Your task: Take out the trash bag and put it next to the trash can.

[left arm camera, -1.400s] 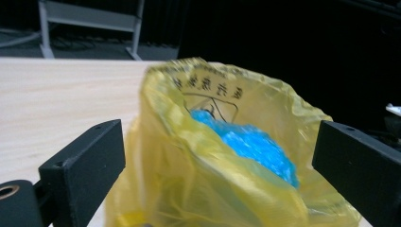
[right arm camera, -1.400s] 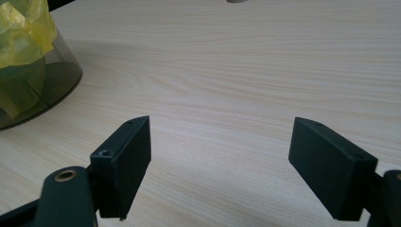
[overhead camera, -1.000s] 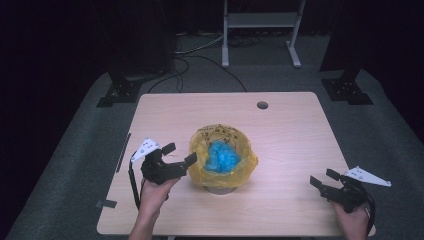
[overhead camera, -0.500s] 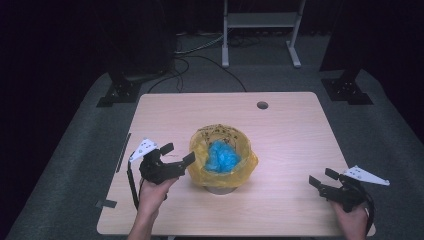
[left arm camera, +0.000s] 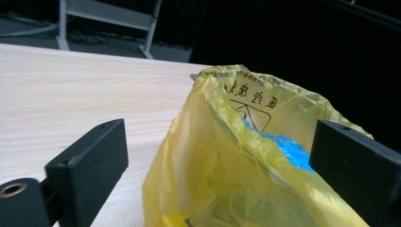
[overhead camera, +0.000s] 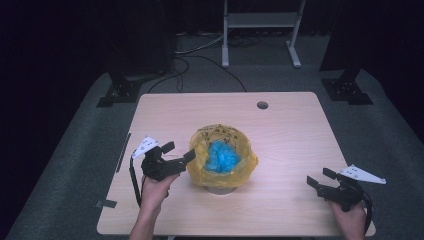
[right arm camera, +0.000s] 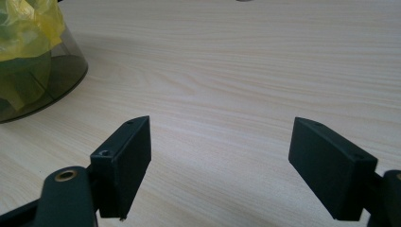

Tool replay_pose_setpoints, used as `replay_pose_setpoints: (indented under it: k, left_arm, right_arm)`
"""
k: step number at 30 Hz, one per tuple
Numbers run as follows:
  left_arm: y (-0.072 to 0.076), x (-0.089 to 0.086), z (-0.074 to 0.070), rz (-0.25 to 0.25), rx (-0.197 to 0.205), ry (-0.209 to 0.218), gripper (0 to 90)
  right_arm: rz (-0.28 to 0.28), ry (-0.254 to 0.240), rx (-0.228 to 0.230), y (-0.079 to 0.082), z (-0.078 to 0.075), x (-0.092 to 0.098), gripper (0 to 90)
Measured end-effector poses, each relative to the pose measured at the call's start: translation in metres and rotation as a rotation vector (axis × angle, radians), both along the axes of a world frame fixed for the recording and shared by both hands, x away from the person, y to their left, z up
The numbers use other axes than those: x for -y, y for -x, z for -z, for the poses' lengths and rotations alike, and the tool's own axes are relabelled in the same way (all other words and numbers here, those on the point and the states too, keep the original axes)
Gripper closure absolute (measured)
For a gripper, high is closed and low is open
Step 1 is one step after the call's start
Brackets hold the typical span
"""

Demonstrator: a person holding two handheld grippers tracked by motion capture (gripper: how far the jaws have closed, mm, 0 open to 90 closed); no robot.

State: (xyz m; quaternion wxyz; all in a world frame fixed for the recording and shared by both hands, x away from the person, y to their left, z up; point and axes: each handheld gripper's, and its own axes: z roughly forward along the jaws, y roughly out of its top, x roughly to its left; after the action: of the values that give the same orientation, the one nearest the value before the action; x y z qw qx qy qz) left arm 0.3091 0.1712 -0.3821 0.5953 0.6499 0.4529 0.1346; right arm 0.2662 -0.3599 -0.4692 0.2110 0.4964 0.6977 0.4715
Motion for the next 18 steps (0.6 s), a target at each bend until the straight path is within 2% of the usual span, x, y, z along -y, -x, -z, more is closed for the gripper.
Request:
replay_pose_setpoints:
  k: [3, 5, 7, 11, 12, 14, 15, 18]
  left_arm:
    - [-0.003, 0.003, 0.000, 0.015, 0.003, -0.006, 7.4]
    - [-0.004, 0.006, 0.000, 0.031, 0.005, -0.010, 12.7]
    - [-0.005, 0.010, 0.001, 0.032, 0.003, -0.017, 13.5]
    - [-0.009, 0.014, 0.008, 0.041, -0.006, 0.007, 17.9]
    - [-0.010, 0.014, 0.010, 0.046, -0.001, 0.012, 23.1]
    - [-0.010, 0.015, 0.011, 0.045, 0.002, 0.002, 26.7]
    - [-0.009, 0.016, 0.011, 0.048, 0.010, 0.001, 31.3]
    - [-0.007, 0.018, 0.011, 0.040, 0.025, -0.011, 36.3]
  right_arm:
    - [-0.004, 0.001, -0.004, -0.001, 0.000, -0.002, 21.1]
    - [-0.008, 0.006, -0.005, -0.001, 0.001, -0.003, 21.1]
    - [-0.009, 0.008, -0.007, -0.001, 0.000, -0.004, 21.0]
    - [-0.010, 0.010, -0.008, -0.001, 0.000, -0.005, 21.0]
    - [-0.010, 0.011, -0.008, -0.001, 0.000, -0.004, 21.0]
    - [-0.010, 0.011, -0.009, -0.001, 0.001, -0.005, 21.0]
    - [-0.010, 0.012, -0.010, -0.002, 0.001, -0.005, 21.0]
    - [-0.011, 0.010, -0.013, -0.002, 0.001, -0.005, 21.0]
